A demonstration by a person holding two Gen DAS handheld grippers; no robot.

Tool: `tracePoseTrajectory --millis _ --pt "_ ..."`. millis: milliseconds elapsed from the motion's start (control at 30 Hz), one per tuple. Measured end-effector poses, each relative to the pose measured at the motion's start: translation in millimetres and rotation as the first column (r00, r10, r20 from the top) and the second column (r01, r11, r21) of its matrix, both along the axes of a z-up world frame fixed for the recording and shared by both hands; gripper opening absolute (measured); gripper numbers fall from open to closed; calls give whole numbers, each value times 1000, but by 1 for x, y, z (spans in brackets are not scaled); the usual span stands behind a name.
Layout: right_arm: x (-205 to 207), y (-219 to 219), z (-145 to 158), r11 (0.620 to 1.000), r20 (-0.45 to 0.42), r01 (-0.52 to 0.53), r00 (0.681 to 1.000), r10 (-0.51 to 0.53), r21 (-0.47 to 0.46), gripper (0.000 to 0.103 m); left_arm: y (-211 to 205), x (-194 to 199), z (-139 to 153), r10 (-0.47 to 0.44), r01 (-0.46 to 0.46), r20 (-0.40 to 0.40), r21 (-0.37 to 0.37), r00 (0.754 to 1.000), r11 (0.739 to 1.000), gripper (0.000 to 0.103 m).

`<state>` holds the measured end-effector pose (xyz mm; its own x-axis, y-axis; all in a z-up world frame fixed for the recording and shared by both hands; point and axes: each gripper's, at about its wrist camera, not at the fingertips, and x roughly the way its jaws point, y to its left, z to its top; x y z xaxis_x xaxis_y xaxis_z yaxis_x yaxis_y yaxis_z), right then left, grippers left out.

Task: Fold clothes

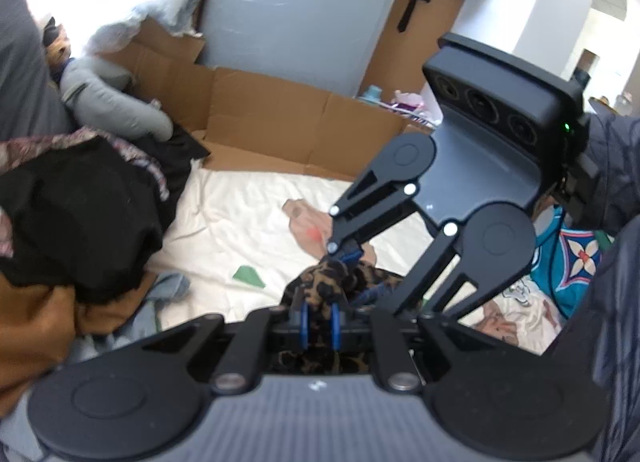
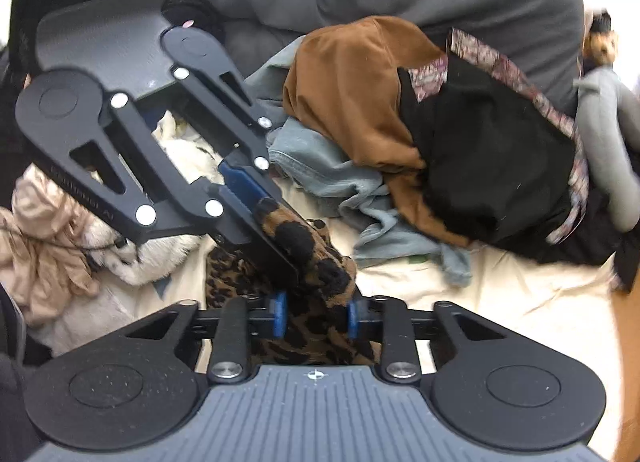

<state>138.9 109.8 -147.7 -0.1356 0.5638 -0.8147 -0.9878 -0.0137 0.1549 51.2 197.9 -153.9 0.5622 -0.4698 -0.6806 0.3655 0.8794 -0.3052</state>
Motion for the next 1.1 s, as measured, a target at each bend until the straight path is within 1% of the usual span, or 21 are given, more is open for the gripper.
tracePoseTrajectory --millis 33,67,100,200,267,367,433,500,667,900,967,1000,1033,1100 --pt "1 -1 -4 1000 -16 17 1000 -17 5 19 2 -1 -3 18 -18 -14 -4 1000 1000 14" --pt "3 -3 -8 999 -31 35 999 -35 10 12 3 -1 -6 38 -38 -26 -4 999 999 17" --pt "5 -5 -11 998 -42 59 997 -58 17 9 4 -2 -8 59 -59 -37 -2 998 998 19" --pt "13 -18 -23 987 -69 162 985 -160 20 8 8 -8 -11 98 -99 -38 -29 994 995 20" --pt "17 -28 -28 980 -79 198 977 -196 11 8 11 -12 -15 134 -136 -52 -25 990 990 28" --pt "30 -45 -31 960 -96 278 956 -276 12 7 16 -15 -26 185 -185 -81 7 979 983 32" --pt "43 -56 -34 941 -104 338 937 -335 11 7 20 -15 -35 225 -221 -104 42 969 974 34" --pt "55 -71 -36 917 -119 399 911 -396 4 7 26 -15 -46 271 -264 -123 71 955 962 37" --pt "80 -107 -41 870 -124 492 862 -491 -28 7 41 -11 -71 352 -336 -178 113 919 935 39" --pt "102 -152 -54 806 -138 589 796 -590 -51 7 46 -7 -92 392 -365 -218 154 894 918 43" --pt "105 -161 -57 793 -142 607 781 -608 -54 7 47 -7 -95 402 -372 -220 164 889 914 48" --pt "106 -167 -59 784 -147 619 771 -619 -53 7 48 -7 -96 407 -376 -222 168 886 911 49" --pt "107 -173 -62 774 -153 631 761 -631 -51 7 48 -6 -98 410 -378 -224 173 884 910 50" --pt "111 -185 -68 746 -170 663 730 -662 -54 7 48 -3 -102 416 -381 -228 183 880 906 50"
